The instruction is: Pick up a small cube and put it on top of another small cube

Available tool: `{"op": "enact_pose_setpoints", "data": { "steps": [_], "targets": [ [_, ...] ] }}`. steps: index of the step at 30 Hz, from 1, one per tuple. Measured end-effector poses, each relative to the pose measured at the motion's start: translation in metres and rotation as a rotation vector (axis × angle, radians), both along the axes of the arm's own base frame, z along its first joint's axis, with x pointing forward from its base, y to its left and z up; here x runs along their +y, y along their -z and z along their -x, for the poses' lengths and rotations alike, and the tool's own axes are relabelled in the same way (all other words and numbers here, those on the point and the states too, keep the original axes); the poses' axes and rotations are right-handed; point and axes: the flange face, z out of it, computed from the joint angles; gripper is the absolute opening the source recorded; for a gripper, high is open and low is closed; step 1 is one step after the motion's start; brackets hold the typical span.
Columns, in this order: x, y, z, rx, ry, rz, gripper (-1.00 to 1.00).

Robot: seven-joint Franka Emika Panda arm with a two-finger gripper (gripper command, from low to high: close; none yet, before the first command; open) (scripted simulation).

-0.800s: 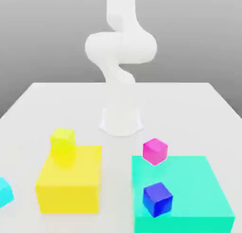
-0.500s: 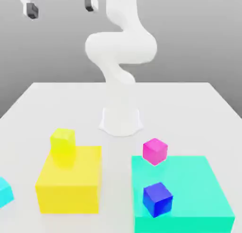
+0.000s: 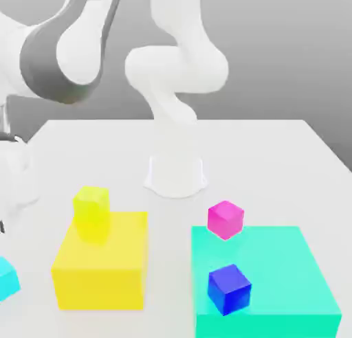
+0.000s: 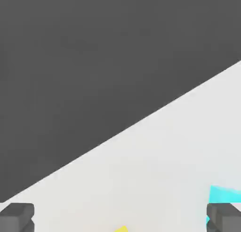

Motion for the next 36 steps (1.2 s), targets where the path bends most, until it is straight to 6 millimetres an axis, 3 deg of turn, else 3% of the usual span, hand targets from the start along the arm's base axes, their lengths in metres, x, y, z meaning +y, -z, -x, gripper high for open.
{"op": "enact_pose_setpoints", "data": {
  "steps": [5,9,10,16,18,21,22,26,29,33,36],
  "targets": [
    [-0.043,0.077,0.044,0.124,0.102,0.006,0.0],
    [-0.05,0.134,0.051,0.143,0.116,0.01,0.0],
    [-0.05,0.144,0.052,0.144,0.118,0.009,-1.0],
    [-0.05,0.149,0.052,0.144,0.118,0.007,-1.0],
    [-0.05,0.134,0.051,0.144,0.117,0.009,-1.0],
    [-0.05,0.095,0.051,0.144,0.117,0.008,-1.0],
    [-0.044,0.087,0.041,0.145,0.081,0.005,-1.0],
    [0.044,0.054,-0.022,0.138,-0.242,-0.011,-1.0],
    [0.119,0.031,-0.053,0.134,-0.486,-0.01,-1.0],
    [0.218,-0.002,-0.071,0.129,-0.799,0.01,-1.0],
    [0.325,-0.031,-0.064,0.121,-1.105,0.053,-1.0]
  ]
}}
